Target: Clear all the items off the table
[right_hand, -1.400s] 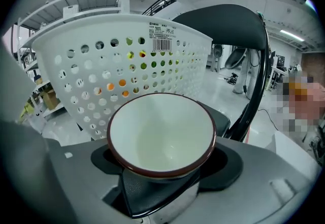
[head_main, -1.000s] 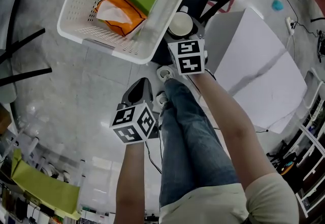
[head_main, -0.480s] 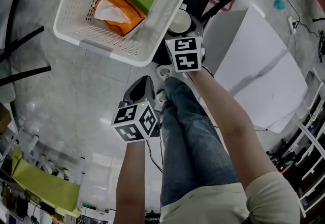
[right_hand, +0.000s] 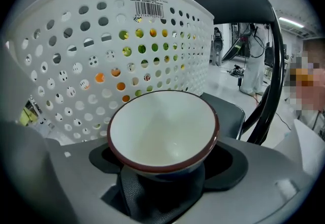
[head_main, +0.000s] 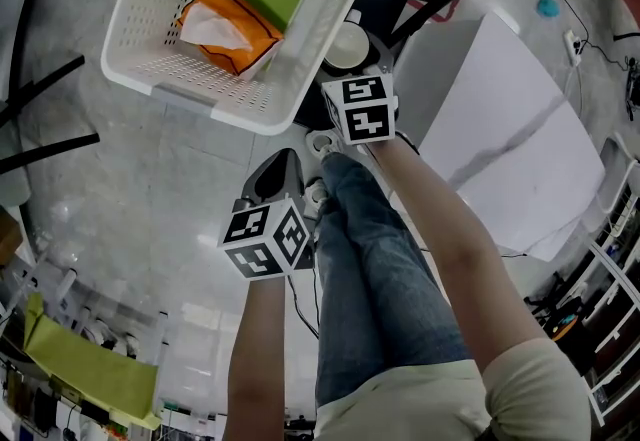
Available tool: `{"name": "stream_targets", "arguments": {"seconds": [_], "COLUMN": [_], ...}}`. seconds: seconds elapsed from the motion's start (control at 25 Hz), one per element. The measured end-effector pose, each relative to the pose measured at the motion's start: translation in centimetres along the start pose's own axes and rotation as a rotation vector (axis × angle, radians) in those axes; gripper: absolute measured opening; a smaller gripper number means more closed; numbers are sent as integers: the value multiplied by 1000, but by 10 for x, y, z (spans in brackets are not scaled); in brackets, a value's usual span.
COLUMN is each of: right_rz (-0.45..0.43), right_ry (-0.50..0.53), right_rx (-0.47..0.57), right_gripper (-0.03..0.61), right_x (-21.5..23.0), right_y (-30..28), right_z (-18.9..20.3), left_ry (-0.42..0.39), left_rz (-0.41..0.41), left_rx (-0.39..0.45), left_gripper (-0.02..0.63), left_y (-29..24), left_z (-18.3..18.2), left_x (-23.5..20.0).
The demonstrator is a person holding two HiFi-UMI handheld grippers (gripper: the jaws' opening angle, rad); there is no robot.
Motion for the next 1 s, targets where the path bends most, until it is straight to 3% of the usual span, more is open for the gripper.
{"name": "stream_targets", "arguments": {"seconds": [0.2, 0.8, 1.0], "right_rz": [2, -12, -22], "right_ry": [-17, -88, -102], "right_rx": [1, 44, 64], "right_gripper": [454, 452, 370], "right_x": [0, -12, -19], "right_y": [4, 44, 65], "right_z": [4, 16, 21], "left_ry": [-2, -28, -43], "left_rz": [-1, -1, 3], "left_rx": [4, 18, 16], "left_gripper": [9, 9, 9], "left_y": [2, 17, 25], "left_z": [0, 15, 25], "left_x": [0, 8, 15]}}
Point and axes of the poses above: the fingertips, and each gripper's own axes: y backward along the fingers, x to its right, z out of its underside, the point moved 10 cm from there along y, backward along the fingers, and after that the axes turned 13 degrees about -z, right-handed, at the moved point
